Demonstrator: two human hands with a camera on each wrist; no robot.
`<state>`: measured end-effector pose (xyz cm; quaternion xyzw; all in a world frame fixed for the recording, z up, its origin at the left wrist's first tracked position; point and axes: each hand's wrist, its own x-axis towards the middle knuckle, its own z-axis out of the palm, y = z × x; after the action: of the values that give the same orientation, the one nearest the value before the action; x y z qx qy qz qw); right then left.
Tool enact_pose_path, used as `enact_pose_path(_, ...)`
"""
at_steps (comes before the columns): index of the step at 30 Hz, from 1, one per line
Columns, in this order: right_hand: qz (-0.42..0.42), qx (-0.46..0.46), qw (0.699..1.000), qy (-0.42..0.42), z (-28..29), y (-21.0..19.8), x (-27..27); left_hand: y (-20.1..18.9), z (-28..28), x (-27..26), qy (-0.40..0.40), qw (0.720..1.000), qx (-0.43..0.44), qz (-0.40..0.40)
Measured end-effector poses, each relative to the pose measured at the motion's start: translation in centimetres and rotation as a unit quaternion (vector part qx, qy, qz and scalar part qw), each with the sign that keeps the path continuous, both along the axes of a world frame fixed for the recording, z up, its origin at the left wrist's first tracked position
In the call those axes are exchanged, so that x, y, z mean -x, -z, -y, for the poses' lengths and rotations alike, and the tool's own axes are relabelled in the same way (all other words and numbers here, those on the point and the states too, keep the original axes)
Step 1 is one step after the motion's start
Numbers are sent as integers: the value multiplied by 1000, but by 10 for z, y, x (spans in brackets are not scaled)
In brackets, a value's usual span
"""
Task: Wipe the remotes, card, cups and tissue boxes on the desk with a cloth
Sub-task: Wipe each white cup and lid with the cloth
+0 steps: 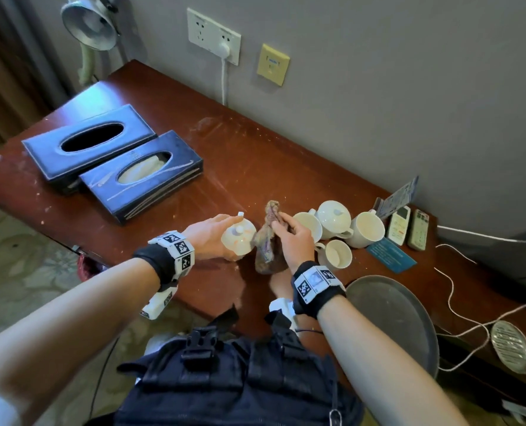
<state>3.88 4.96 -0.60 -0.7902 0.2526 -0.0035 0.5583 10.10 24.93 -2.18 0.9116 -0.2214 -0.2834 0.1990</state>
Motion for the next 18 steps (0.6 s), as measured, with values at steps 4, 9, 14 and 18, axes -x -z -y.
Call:
enact_pose_path(4, -17, 4, 992, -122, -16, 6, 2, -3, -3, -6, 12, 1000, -9, 4)
enact_pose_path(9, -25, 20, 988, -148, -39, 26, -1, 0, -2, -9, 42, 999, -16, 23)
enact_pose_path(14, 23, 32, 995, -90, -57, 25, -2, 5, -3, -11, 53, 998, -8, 40)
enact_pose_path(18, 47, 58, 995, -67, -78, 36, 30, 11, -6, -14, 70, 996, 13, 47)
